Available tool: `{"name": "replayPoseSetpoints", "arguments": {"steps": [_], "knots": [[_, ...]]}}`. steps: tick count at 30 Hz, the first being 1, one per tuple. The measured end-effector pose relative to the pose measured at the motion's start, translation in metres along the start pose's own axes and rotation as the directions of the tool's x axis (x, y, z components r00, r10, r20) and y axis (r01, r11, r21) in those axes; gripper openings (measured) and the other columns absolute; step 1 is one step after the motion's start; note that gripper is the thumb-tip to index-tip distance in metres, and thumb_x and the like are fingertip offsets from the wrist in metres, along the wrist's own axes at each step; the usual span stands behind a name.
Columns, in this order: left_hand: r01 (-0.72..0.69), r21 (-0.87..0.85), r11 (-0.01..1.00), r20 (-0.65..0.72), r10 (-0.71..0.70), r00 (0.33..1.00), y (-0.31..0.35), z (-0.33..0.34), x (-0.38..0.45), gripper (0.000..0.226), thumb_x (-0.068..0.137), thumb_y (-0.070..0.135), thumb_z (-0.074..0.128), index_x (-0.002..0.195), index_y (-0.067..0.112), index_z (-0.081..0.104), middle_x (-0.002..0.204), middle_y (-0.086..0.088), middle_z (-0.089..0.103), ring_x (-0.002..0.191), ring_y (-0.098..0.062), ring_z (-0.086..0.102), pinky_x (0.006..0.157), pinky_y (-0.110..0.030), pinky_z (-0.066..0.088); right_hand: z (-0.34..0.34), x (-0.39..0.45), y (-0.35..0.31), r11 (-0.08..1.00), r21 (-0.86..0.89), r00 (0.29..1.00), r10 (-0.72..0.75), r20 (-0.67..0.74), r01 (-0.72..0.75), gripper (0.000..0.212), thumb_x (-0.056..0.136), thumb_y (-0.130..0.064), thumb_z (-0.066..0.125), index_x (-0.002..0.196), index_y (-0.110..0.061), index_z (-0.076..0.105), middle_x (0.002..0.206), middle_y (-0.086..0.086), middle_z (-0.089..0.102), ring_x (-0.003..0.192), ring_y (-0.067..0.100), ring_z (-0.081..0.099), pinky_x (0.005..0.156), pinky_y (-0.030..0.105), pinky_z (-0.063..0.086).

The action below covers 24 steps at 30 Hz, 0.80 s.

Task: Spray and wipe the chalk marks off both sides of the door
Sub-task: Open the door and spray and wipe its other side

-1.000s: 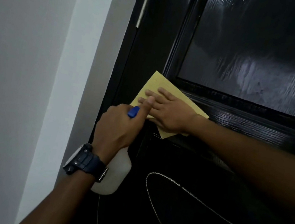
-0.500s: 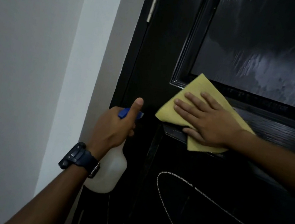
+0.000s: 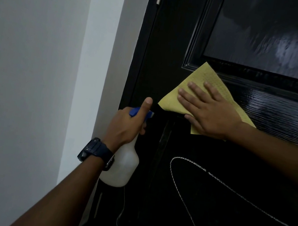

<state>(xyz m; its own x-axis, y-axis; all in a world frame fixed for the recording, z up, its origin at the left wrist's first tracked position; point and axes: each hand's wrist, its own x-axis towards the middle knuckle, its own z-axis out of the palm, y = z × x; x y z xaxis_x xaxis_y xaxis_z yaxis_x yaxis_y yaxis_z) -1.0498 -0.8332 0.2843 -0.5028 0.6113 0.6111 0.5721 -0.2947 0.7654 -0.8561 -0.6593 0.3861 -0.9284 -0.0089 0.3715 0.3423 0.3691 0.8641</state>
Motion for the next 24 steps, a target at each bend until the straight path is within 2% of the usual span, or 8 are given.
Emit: {"name": "replayPoseSetpoints", "arguments": {"steps": [3, 5, 9, 13, 15, 17, 20, 24], "knots": [[0.002, 0.005, 1.000, 0.010, -0.002, 1.000, -0.001, -0.004, -0.002, 0.092, 0.087, 0.076, 0.028, 0.072, -0.008, 0.064, 0.059, -0.011, 0.067, 0.057, -0.020, 0.065, 0.068, -0.030, 0.050, 0.011, -0.006, -0.029, 0.998, 0.042, 0.999, -0.041, 0.023, 0.040, 0.064, 0.104, -0.047, 0.022, 0.156, -0.010, 0.033, 0.163, 0.009, 0.029, 0.153, 0.035, 0.015, 0.123, 0.057, 0.009], [0.002, 0.004, 1.000, 0.005, -0.002, 1.000, -0.005, -0.007, -0.002, 0.096, 0.085, 0.081, 0.027, 0.072, -0.007, 0.064, 0.059, -0.010, 0.066, 0.054, -0.014, 0.062, 0.066, -0.028, 0.047, 0.023, -0.011, -0.060, 0.993, 0.081, 0.995, -0.093, 0.043, 0.090, 0.063, 0.103, -0.046, 0.026, 0.153, -0.009, 0.039, 0.161, 0.012, 0.034, 0.152, 0.038, 0.018, 0.122, 0.058, 0.013], [0.011, 0.016, 1.000, 0.011, -0.011, 1.000, -0.009, -0.015, -0.002, 0.099, 0.083, 0.086, 0.026, 0.069, -0.004, 0.064, 0.061, -0.012, 0.068, 0.052, -0.013, 0.062, 0.067, -0.028, 0.047, 0.028, -0.018, -0.092, 0.991, 0.109, 0.992, -0.086, 0.092, 0.075, 0.063, 0.104, -0.045, 0.028, 0.151, -0.006, 0.042, 0.161, 0.016, 0.033, 0.152, 0.040, 0.017, 0.122, 0.058, 0.014], [-0.016, 0.014, 1.000, -0.001, 0.016, 1.000, -0.006, -0.018, -0.001, 0.097, 0.085, 0.080, 0.029, 0.071, -0.010, 0.061, 0.062, -0.017, 0.067, 0.049, -0.011, 0.059, 0.063, -0.025, 0.045, 0.034, -0.031, -0.094, 0.950, 0.061, 0.939, -0.312, 0.142, 0.306, 0.062, 0.100, -0.043, 0.029, 0.148, -0.007, 0.047, 0.157, 0.014, 0.039, 0.150, 0.040, 0.025, 0.120, 0.058, 0.013], [-0.017, 0.004, 1.000, 0.014, 0.017, 1.000, -0.007, -0.021, 0.002, 0.102, 0.084, 0.087, 0.027, 0.070, -0.008, 0.062, 0.061, -0.014, 0.067, 0.051, -0.012, 0.060, 0.064, -0.026, 0.047, 0.035, -0.040, -0.085, 0.941, 0.034, 0.933, -0.339, 0.123, 0.338, 0.062, 0.099, -0.039, 0.029, 0.152, -0.008, 0.040, 0.161, 0.013, 0.033, 0.151, 0.038, 0.022, 0.120, 0.057, 0.013], [-0.021, 0.000, 1.000, 0.032, 0.021, 0.999, -0.008, -0.023, 0.007, 0.103, 0.077, 0.089, 0.025, 0.070, -0.007, 0.062, 0.062, -0.014, 0.067, 0.051, -0.011, 0.060, 0.065, -0.026, 0.047, 0.026, -0.048, -0.064, 0.964, 0.013, 0.961, -0.266, 0.078, 0.265, 0.063, 0.098, -0.033, 0.030, 0.156, -0.008, 0.031, 0.165, 0.011, 0.024, 0.152, 0.036, 0.018, 0.121, 0.055, 0.016], [-0.051, -0.015, 0.999, 0.047, 0.052, 0.998, -0.012, -0.025, 0.011, 0.106, 0.077, 0.091, 0.027, 0.069, -0.010, 0.060, 0.060, -0.015, 0.065, 0.051, -0.012, 0.061, 0.062, -0.022, 0.049, 0.009, -0.094, -0.028, 0.998, 0.007, 0.997, -0.060, 0.051, 0.059, 0.064, 0.095, -0.025, 0.033, 0.157, -0.007, 0.028, 0.165, 0.012, 0.024, 0.151, 0.033, 0.026, 0.120, 0.049, 0.022], [-0.048, 0.009, 0.999, 0.060, 0.047, 0.997, -0.028, -0.022, 0.021, 0.101, 0.078, 0.090, 0.026, 0.064, -0.002, 0.063, 0.057, -0.008, 0.067, 0.055, -0.018, 0.066, 0.065, -0.028, 0.048, 0.008, -0.172, -0.003, 0.993, 0.039, 0.993, 0.115, 0.019, -0.115, 0.064, 0.102, -0.038, 0.035, 0.157, -0.006, 0.027, 0.163, 0.013, 0.030, 0.151, 0.031, 0.027, 0.119, 0.048, 0.020]]}}
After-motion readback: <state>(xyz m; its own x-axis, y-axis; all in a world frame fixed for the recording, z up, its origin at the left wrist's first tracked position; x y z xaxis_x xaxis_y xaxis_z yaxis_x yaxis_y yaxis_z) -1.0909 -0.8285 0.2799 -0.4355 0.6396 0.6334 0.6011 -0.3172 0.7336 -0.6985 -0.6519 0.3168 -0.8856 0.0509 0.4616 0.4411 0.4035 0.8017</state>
